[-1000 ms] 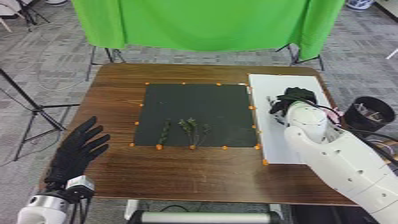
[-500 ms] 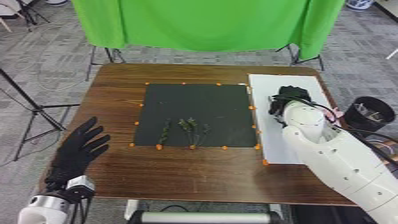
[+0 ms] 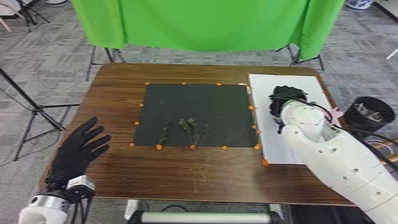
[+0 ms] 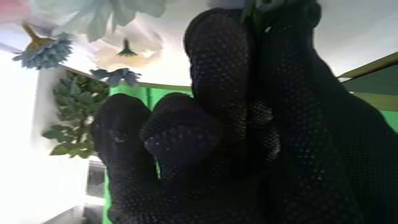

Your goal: Arrange flowers

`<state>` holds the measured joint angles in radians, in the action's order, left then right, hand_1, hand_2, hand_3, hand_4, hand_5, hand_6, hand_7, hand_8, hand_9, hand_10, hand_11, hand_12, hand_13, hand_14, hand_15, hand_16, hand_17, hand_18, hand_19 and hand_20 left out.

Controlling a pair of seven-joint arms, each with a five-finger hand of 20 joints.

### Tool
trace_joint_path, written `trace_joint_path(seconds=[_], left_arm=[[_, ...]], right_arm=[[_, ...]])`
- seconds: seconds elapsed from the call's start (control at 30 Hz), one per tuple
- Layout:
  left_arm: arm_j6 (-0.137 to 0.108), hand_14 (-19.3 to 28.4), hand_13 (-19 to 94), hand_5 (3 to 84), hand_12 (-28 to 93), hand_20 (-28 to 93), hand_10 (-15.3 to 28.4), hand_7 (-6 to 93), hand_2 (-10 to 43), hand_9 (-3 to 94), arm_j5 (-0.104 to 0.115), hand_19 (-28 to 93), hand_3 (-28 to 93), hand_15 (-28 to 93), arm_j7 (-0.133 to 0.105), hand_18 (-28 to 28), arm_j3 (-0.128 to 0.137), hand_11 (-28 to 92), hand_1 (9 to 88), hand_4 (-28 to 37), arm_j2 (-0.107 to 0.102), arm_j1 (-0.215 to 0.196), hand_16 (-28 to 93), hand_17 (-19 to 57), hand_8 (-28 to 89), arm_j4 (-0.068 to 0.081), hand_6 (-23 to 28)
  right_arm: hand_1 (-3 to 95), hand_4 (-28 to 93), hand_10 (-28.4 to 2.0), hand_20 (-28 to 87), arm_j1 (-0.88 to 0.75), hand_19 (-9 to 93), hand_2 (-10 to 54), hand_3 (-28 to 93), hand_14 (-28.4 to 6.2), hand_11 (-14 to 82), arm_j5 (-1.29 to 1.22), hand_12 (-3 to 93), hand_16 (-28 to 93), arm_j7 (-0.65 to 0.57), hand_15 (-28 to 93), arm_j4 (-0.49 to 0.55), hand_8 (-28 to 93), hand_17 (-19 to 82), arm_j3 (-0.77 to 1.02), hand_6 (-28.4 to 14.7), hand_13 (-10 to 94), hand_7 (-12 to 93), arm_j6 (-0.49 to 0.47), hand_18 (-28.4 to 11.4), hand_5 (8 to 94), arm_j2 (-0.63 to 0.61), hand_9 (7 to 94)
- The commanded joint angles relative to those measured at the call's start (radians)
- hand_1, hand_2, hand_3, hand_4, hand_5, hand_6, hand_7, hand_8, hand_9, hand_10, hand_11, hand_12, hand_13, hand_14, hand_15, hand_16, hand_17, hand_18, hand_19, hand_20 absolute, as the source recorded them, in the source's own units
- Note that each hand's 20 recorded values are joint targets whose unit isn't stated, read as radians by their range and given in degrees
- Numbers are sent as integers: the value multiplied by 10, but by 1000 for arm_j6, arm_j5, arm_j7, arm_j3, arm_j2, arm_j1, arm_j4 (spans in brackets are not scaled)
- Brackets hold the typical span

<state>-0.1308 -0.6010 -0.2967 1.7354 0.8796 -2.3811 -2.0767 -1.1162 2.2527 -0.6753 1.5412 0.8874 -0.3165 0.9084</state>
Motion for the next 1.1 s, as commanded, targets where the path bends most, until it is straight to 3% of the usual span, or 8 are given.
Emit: trace_joint_path(seconds=[0.03,0.37,1.1], left_arm=[[-8,163,221,256,167,102,117,214,-45,239,8,425,697,309,5,224,-6,187,255,-247,6,-3,6,-91,-109,1,24],[4,163,221,256,166,101,118,215,-46,239,-1,426,701,310,11,225,-3,186,254,-246,4,1,6,-91,-110,6,23],[14,162,221,255,166,101,118,214,-47,239,-5,426,698,309,23,225,2,187,258,-243,2,0,6,-91,-111,7,24]], right_arm=[[474,-283,-62,608,-50,932,-95,792,-41,306,8,341,287,45,742,6,61,481,-3,24,818,356,22,-196,790,-3,929],[445,-247,-63,619,-55,932,-95,838,-42,366,8,372,298,45,763,32,130,481,-4,20,810,399,43,-196,766,-18,907],[438,-227,-58,644,-53,932,-95,837,-41,418,15,362,304,21,783,107,144,492,23,19,812,421,86,-195,758,-22,898]])
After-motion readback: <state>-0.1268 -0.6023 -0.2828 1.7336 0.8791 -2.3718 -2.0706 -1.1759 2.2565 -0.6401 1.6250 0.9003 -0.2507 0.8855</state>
